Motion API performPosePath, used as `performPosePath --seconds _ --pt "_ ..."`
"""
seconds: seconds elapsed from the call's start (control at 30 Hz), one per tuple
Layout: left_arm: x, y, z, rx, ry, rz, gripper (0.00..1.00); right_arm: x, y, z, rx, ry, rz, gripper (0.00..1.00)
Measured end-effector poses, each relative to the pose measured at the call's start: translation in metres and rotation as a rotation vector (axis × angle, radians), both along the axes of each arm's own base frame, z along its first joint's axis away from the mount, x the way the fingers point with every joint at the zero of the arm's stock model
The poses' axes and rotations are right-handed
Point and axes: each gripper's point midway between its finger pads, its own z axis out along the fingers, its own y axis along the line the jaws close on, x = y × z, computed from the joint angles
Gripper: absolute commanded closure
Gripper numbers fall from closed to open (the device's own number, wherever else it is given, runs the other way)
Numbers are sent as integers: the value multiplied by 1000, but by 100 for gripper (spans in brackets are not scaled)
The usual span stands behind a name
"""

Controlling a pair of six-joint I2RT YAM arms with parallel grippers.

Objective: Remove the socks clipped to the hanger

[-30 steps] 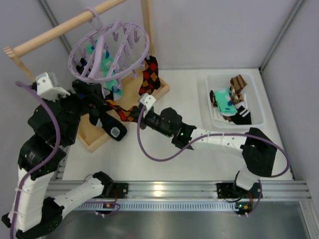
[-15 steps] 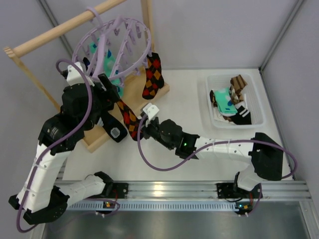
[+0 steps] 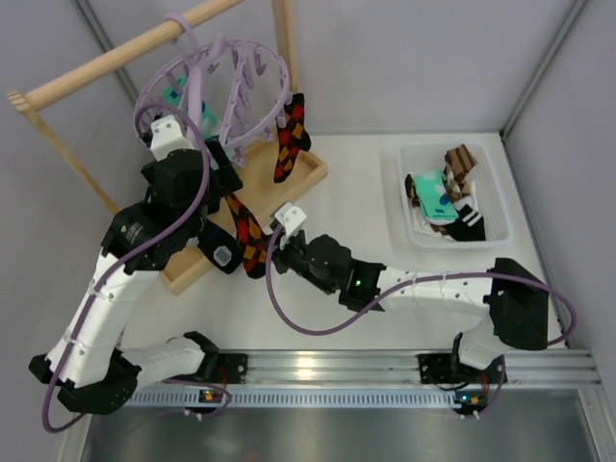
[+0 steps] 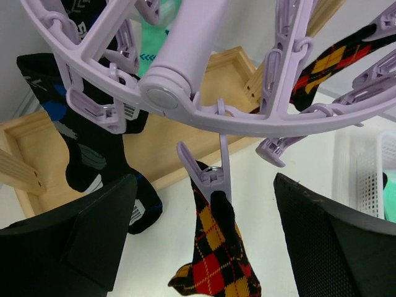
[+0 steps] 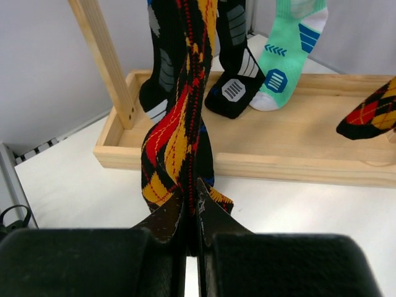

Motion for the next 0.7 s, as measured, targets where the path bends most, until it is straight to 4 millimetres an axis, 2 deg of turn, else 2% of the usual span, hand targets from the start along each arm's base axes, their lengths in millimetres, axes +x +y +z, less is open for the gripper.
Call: performPosePath --seconds 0.17,0.2,0.53,0.57,0.63,0.67,0.7 --pt "2 3 0 6 -8 25 8 -5 2 0 0 1 11 100" --pt "3 4 0 7 -9 28 12 -6 3 0 0 1 12 100" --pt "16 3 -7 38 -7 66 27 -11 5 -1 -3 1 24 100" --pt "18 2 -7 41 -7 67 33 -12 5 -1 -4 2 25 100" --pt "21 2 -7 44 -12 73 38 -13 6 -1 -4 1 29 100" --pt "23 3 -8 49 -12 77 46 -14 6 -1 -4 1 31 100" --pt "25 4 -8 50 -14 83 51 -15 7 -1 -4 1 33 100"
